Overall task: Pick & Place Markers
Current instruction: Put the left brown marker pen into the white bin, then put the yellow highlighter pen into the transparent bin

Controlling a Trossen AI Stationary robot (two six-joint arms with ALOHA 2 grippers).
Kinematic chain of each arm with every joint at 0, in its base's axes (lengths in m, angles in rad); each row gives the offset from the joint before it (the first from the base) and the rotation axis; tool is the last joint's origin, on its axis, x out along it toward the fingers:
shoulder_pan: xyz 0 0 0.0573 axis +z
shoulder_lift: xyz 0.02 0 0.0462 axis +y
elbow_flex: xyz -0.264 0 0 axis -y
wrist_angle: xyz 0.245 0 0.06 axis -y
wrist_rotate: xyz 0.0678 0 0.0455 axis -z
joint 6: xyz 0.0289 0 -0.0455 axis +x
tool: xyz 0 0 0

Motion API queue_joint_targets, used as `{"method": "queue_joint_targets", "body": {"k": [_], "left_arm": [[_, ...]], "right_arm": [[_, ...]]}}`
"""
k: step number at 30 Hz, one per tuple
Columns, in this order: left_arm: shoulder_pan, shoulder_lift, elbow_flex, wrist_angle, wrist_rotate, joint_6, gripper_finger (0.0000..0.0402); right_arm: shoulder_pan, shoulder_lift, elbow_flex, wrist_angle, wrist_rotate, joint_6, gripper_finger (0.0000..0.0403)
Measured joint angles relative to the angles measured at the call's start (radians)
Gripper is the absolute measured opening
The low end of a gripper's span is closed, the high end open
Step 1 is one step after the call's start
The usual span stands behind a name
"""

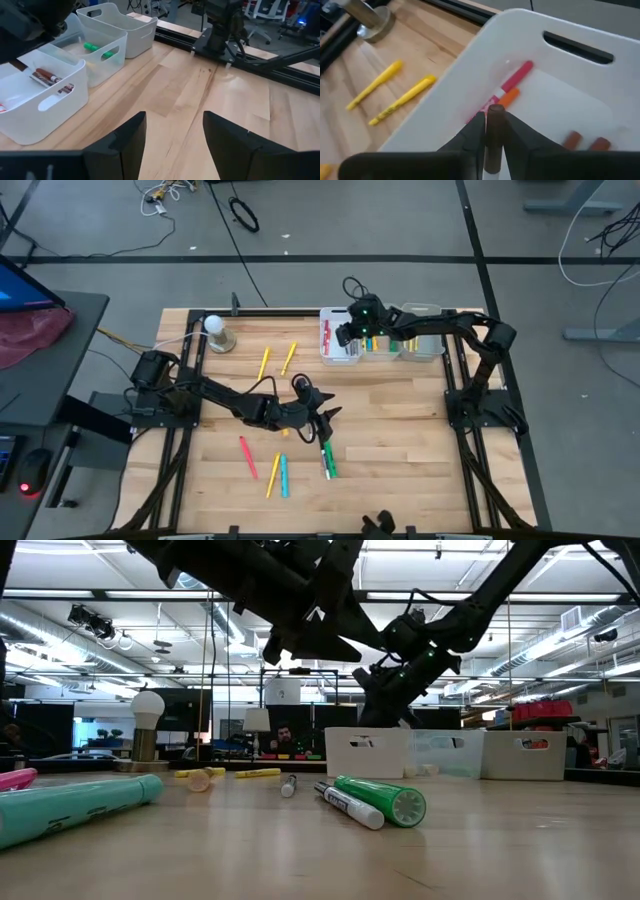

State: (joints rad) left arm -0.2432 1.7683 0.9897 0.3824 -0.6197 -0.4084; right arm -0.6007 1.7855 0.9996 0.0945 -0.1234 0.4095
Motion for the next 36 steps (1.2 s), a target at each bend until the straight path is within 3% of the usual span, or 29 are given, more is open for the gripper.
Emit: {"method": "queue_joint_targets", "body": {"k": [11, 17, 26, 31, 36], "left_arm": [[0.0, 0.0, 0.0, 0.0, 0.0, 0.0, 0.0202], [0.0, 0.0, 0.0, 0.0, 0.0, 0.0, 0.0202], [-0.003, 0.0, 0.0, -0.01, 0.0, -0.008, 0.0202], [-0.008, 0.001, 0.0, -0.042, 0.0, -0.034, 0.0202], [-0.02, -0.004, 0.0, -0.105, -0.025, -0.087, 0.0198]], "right_arm": [[-0.001, -0.019, -0.009, -0.006, 0.13, -0.135, 0.0064], [0.008, -0.135, -0.009, -0.01, 0.147, -0.259, 0.0064], [0.044, -0.311, -0.009, -0.093, 0.146, -0.318, 0.007], [0.123, -0.449, -0.009, -0.218, 0.141, -0.389, 0.0084], [0.3, -0.608, -0.01, -0.396, 0.143, -0.448, 0.0079]]}}
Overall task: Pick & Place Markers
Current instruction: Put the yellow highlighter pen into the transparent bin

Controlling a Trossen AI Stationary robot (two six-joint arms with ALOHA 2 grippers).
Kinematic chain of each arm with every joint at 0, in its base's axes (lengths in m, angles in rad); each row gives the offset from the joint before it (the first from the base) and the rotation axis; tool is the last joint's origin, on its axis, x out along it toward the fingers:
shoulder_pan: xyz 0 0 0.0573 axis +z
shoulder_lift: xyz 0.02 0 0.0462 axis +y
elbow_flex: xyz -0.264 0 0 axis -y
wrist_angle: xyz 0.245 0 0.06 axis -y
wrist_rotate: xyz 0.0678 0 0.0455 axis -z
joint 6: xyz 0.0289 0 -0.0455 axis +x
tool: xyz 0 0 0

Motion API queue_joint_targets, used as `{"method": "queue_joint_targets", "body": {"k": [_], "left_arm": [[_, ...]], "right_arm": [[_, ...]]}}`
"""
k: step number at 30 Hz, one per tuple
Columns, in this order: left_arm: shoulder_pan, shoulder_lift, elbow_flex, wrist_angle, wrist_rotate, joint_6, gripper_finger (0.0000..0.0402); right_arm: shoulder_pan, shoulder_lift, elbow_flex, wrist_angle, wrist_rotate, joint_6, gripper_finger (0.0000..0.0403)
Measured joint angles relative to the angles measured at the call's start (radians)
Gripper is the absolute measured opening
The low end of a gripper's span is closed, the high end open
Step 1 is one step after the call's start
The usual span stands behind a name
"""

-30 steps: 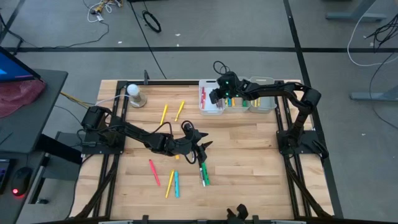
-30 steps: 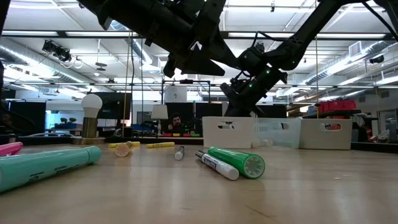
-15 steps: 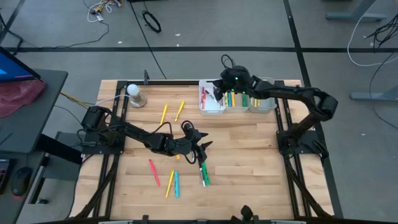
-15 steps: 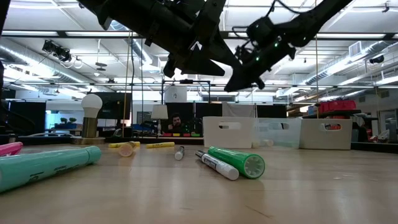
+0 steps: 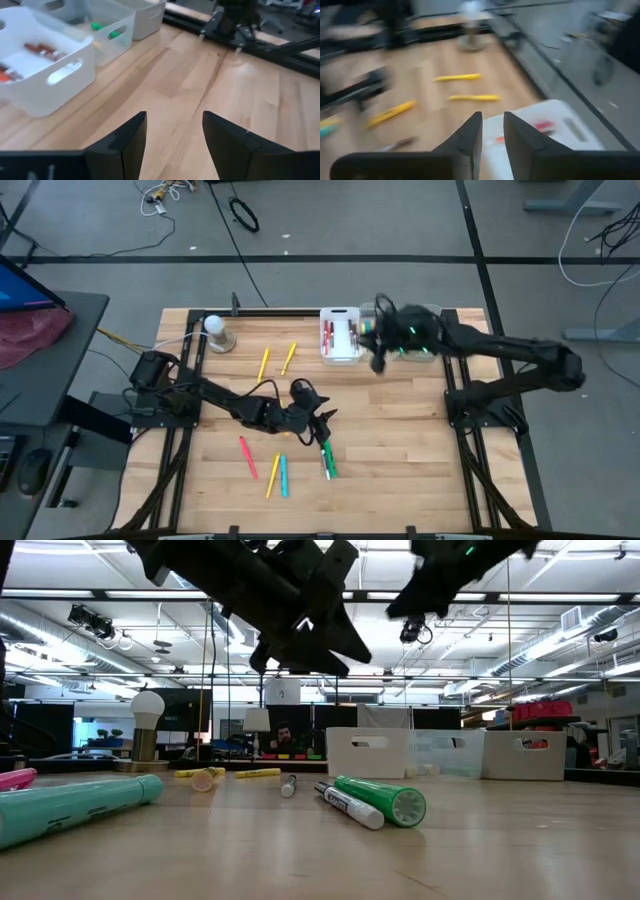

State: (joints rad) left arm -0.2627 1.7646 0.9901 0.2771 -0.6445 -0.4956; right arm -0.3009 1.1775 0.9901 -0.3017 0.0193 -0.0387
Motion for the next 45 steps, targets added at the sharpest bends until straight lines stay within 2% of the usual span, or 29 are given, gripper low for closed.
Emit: {"method": "queue_joint_targets", "body": {"k": [5, 11, 19, 24, 27, 31, 36, 39, 42, 45], "left_arm": [[-0.018, -0.038, 0.0, -0.111, -0.033, -0.097, 0.0185], [-0.055, -0.123, 0.001, -0.308, -0.037, -0.232, 0.0165], [-0.139, -0.17, 0.001, -0.694, -0.05, -0.523, 0.0131], [-0.156, -0.161, -0.001, -0.905, -0.05, -0.785, 0.0112], [-0.151, -0.154, 0.0, -0.938, -0.05, -0.868, 0.0109], [-0.127, -0.149, 0.0, -0.952, -0.043, -0.892, 0.0124], [-0.091, -0.148, 0.0, -1.0, 0.026, -0.932, 0.0186], [-0.074, -0.148, 0.0, -1.002, 0.03, -0.961, 0.0231], [-0.064, -0.142, 0.0, -0.998, 0.038, -1.0, 0.0259], [-0.064, -0.113, 0.0, -0.998, 0.04, -1.048, 0.0266]], "right_arm": [[0.226, -0.145, -0.104, -0.018, -0.001, -0.031, 0.006], [0.43, -0.262, -0.35, 0.176, -0.002, 0.026, 0.0037], [0.493, -0.252, -0.614, 0.469, -0.002, 0.064, 0.0027], [0.492, -0.242, -0.696, 0.611, -0.001, 0.222, 0.0036], [0.492, -0.233, -0.721, 0.652, 0.025, 0.265, 0.0057], [0.491, -0.231, -0.727, 0.644, 0.117, 0.254, 0.0106], [0.492, -0.24, -0.727, 0.663, 0.183, 0.24, 0.0182], [0.492, -0.242, -0.727, 0.662, 0.184, 0.237, 0.022], [0.492, -0.242, -0.727, 0.662, 0.184, 0.253, 0.0244], [0.492, -0.242, -0.727, 0.661, 0.184, 0.294, 0.0254]]}}
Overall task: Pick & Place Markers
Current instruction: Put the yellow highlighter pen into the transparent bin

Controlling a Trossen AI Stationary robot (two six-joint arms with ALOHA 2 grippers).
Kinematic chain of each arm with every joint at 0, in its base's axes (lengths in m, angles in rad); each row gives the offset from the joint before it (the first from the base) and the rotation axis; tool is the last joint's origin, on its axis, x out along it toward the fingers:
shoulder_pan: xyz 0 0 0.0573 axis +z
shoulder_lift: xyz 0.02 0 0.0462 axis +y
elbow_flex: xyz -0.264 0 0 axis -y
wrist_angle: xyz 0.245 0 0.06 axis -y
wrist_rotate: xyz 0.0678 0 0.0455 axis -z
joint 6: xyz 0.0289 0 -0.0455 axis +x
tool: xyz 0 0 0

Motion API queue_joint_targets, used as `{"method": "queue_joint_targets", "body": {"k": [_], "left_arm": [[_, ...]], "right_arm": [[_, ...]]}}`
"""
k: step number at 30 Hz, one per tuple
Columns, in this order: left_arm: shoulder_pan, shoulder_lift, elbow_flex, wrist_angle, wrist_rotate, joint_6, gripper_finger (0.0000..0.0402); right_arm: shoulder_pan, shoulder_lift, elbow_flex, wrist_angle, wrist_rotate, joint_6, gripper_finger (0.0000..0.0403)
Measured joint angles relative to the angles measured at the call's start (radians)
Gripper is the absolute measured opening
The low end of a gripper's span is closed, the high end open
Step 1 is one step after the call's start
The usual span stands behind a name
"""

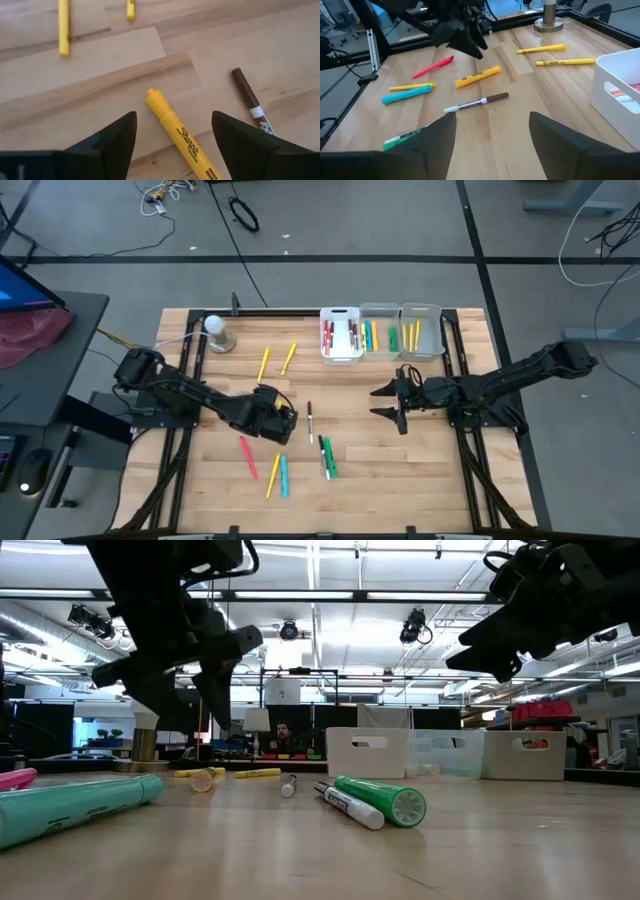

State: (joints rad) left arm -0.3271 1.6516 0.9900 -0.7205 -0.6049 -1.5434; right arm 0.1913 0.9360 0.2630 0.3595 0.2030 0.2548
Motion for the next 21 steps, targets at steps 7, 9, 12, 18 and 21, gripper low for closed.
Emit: {"method": "queue_joint_targets", "body": {"k": [7, 9, 12, 18, 21], "left_arm": [[0.013, 0.129, 0.0, 0.052, 0.009, -0.042, 0.0236], [0.017, 0.162, 0.0, 0.074, 0.0, -0.043, 0.0224], [0.024, 0.199, 0.0, 0.108, 0.0, -0.042, 0.02], [0.036, 0.232, 0.003, 0.14, -0.023, -0.016, 0.0132], [0.035, 0.235, 0.002, 0.151, -0.055, -0.009, 0.0085]], "right_arm": [[0.0, 0.0, 0.0, -0.001, -0.002, 0.047, 0.0246], [0.0, 0.0, 0.0, -0.001, -0.004, 0.051, 0.0241], [0.0, 0.0, 0.0, -0.001, -0.011, 0.06, 0.0235], [0.0, 0.0, 0.0, -0.031, -0.011, 0.078, 0.0224], [0.0, 0.0, 0.0, -0.083, -0.011, 0.078, 0.0219]]}}
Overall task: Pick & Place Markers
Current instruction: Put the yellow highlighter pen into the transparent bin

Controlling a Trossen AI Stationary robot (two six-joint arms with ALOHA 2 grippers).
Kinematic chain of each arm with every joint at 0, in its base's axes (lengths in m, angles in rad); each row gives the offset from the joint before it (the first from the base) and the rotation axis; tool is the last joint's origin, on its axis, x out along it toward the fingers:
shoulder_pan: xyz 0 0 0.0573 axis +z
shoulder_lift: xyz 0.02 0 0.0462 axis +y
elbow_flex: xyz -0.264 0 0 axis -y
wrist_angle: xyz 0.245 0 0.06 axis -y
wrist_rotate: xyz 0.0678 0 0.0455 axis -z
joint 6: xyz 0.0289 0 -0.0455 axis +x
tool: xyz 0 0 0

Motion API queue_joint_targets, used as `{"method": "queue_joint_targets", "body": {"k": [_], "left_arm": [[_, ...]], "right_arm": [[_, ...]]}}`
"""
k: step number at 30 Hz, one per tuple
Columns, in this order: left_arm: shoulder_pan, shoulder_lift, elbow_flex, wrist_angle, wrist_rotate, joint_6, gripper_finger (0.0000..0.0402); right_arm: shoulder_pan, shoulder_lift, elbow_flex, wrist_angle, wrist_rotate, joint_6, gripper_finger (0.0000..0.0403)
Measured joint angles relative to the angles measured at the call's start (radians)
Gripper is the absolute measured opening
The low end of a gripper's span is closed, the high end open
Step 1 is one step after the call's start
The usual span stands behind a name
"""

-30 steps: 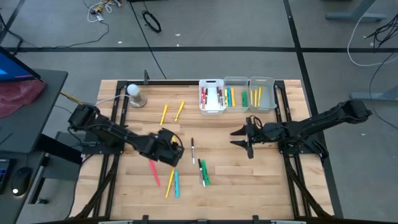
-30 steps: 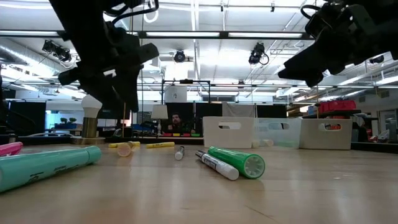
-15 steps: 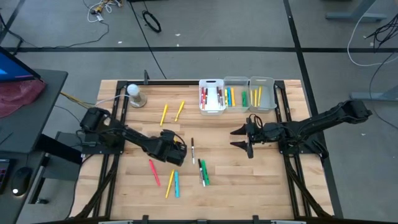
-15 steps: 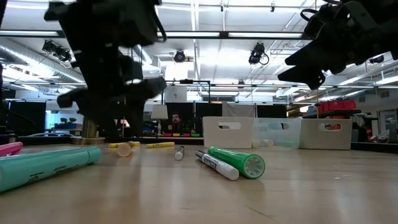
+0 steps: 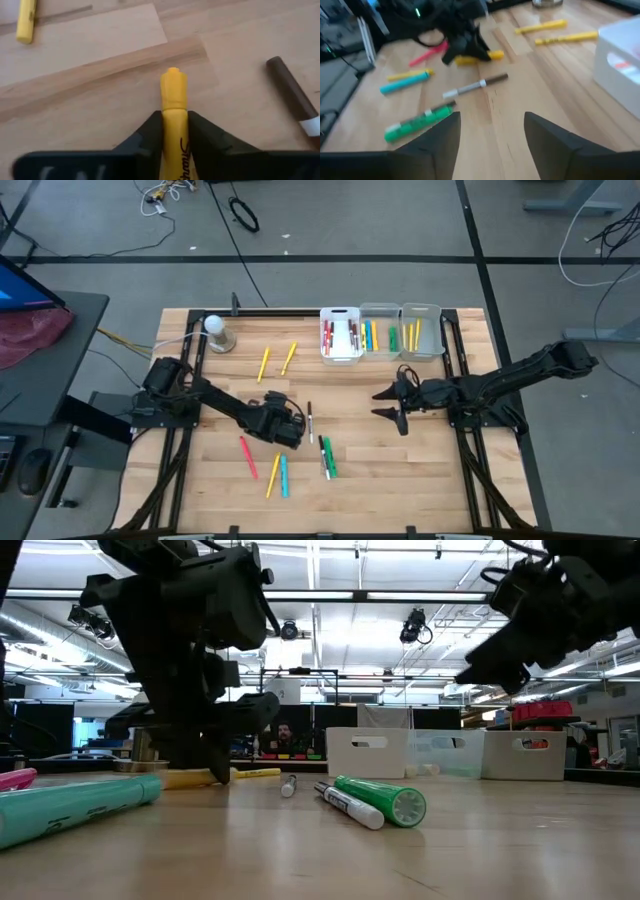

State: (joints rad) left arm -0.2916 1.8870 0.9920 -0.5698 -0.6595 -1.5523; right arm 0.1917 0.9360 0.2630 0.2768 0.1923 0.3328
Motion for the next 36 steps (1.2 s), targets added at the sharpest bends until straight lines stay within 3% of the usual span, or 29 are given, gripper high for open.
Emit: {"method": "queue_joint_targets", "body": {"k": [2, 7, 10, 13, 17, 22, 29, 36], "left_arm": [[0.001, -0.006, -0.002, 0.013, -0.01, 0.03, 0.0068], [0.005, -0.051, -0.003, 0.151, -0.103, 0.157, 0.0068], [0.009, -0.079, -0.004, 0.33, -0.132, 0.316, 0.0068], [0.02, -0.088, -0.003, 0.613, -0.132, 0.544, 0.0068], [0.035, -0.069, -0.001, 1.059, -0.016, 0.895, 0.0068], [0.038, -0.04, -0.002, 1.423, 0.132, 1.172, 0.0068], [0.049, -0.039, -0.002, 1.572, 0.14, 1.3, 0.0068], [0.055, -0.039, -0.002, 1.584, 0.141, 1.327, 0.0068]], "right_arm": [[0.0, 0.0, 0.0, -0.041, 0.0, 0.0, 0.0216], [0.0, 0.02, -0.031, -0.045, 0.001, 0.0, 0.021], [0.0, 0.047, -0.086, 0.06, 0.001, 0.006, 0.0206], [0.0, 0.087, -0.157, 0.235, 0.001, 0.031, 0.0203], [0.0, 0.146, -0.22, 0.474, 0.001, 0.067, 0.0203], [0.007, 0.209, -0.219, 0.696, -0.052, 0.046, 0.0203], [0.068, 0.296, -0.069, 0.758, -0.015, -0.101, 0.0202], [0.071, 0.434, 0.112, 0.757, 0.051, -0.161, 0.0202]]}}
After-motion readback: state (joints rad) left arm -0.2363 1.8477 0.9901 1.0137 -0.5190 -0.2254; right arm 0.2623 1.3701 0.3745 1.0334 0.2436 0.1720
